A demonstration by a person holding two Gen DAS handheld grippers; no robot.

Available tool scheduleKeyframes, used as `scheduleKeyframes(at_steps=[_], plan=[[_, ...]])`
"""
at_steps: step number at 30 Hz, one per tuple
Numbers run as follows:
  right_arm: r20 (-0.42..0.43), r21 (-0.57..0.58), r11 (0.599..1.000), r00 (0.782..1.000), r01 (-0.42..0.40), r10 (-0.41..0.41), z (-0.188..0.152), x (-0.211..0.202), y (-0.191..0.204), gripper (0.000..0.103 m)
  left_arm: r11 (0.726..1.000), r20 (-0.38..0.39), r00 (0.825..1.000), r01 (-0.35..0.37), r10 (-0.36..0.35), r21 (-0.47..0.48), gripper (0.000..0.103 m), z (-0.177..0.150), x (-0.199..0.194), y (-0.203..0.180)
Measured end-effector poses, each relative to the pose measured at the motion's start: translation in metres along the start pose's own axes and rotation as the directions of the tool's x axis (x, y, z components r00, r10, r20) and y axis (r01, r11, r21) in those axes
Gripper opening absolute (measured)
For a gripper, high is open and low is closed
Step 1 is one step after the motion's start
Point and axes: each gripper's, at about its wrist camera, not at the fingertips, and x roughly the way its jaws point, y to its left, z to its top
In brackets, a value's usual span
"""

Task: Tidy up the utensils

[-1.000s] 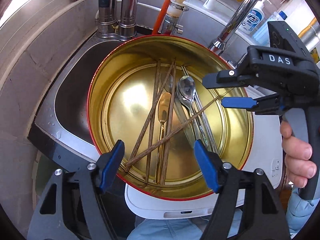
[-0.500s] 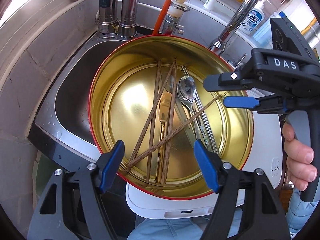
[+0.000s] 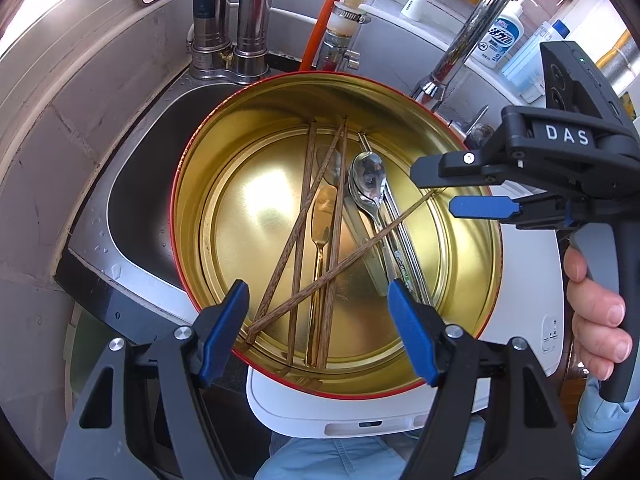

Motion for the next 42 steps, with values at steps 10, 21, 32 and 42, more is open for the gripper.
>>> scheduleKeyframes(at_steps=[10, 21, 32, 42], plan=[[0.011, -0.006, 1.0, 1.0, 0.01, -0.01, -0.003, -0.003, 0.001, 0.075, 1.0, 0.001, 1.0, 0.006, -0.006, 0.008, 0.071, 0.0, 0.0, -0.004], [0.038, -0.058, 0.997, 0.998, 0.046, -0.044, -0.011, -0.008, 0.002, 0.075, 0.999, 0.008, 1.0, 0.027, -0.027, 0.021, 0.071, 0.0, 0.002, -0.006], [0.057, -0.143, 0.985, 0.995, 0.094, -0.086, -0.028, -0.008, 0.007, 0.075, 0.999, 0.032, 0.998, 0.052, -0.053, 0.015, 0.071, 0.002, 0.003, -0.005], [0.063, -0.136, 0.984, 0.993, 0.112, -0.104, -0.032, -0.01, -0.003, 0.075, 0.996, 0.135, 0.989, 0.042, -0.053, 0.082, 0.086, -0.001, -0.001, -0.014]])
